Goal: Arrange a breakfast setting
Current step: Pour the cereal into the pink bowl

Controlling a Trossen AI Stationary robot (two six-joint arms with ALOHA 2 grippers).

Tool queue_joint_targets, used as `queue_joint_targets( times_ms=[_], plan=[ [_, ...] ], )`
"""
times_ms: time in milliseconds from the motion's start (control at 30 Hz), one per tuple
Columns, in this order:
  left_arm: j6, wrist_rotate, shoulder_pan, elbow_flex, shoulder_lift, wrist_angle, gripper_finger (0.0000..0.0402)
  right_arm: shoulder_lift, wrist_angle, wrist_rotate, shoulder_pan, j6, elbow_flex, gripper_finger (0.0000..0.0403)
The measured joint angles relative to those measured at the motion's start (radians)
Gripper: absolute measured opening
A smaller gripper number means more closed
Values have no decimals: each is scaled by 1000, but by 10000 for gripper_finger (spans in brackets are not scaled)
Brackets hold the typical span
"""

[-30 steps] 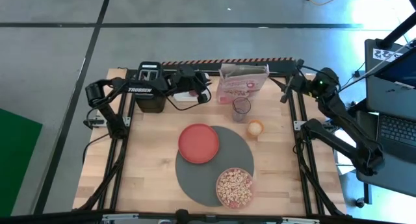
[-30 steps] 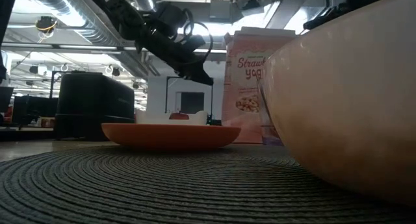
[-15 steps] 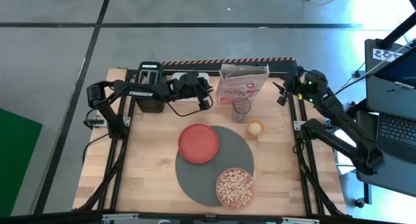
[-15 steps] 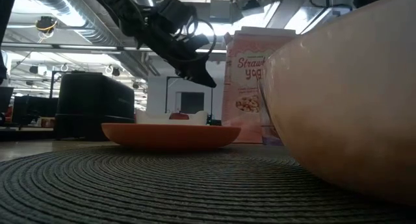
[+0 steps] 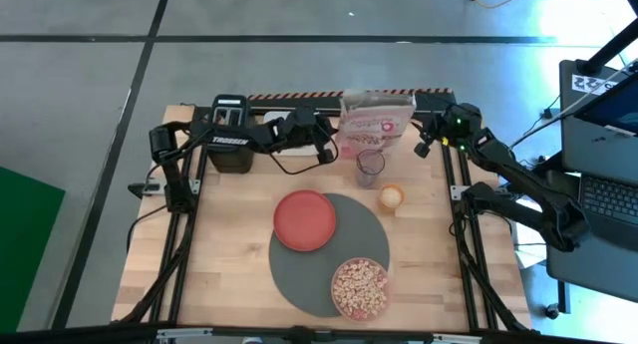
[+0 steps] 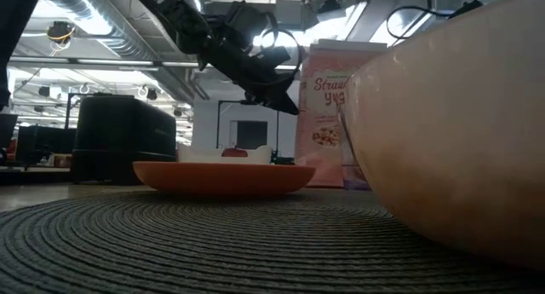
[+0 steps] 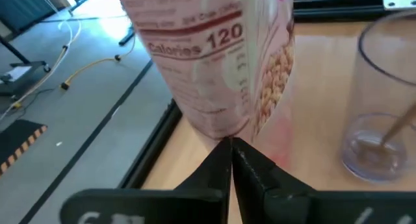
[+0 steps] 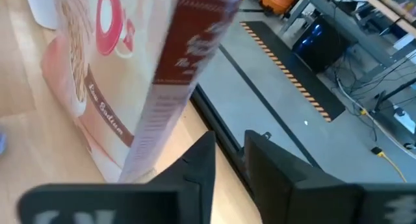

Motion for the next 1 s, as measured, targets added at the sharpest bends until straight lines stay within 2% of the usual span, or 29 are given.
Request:
queue_joint_targets(
  times_ms=[233, 400, 500, 667, 833, 900, 1000],
  plan=[
    [19, -2, 11, 10, 4, -4, 3, 80, 57, -36, 3, 0, 0, 34],
    [15, 26, 22, 10, 4, -4, 1, 136, 114, -34, 76, 0, 0, 15],
    [8, 24, 22, 9, 4, -1, 2, 169, 157, 2, 135, 9, 0, 9],
    [-7, 20, 23, 9, 4, 4, 1, 197, 200, 125, 204, 27, 0, 9],
    [-50, -2, 23, 8, 4, 39, 1, 201, 201, 150, 221, 56, 0, 13],
    [-64, -39, 20, 8, 4, 63, 1, 201, 200, 157, 221, 63, 0, 13],
    [-58, -180, 5, 9, 4, 49, 1, 201, 202, 168, 223, 62, 0, 14]
  ],
)
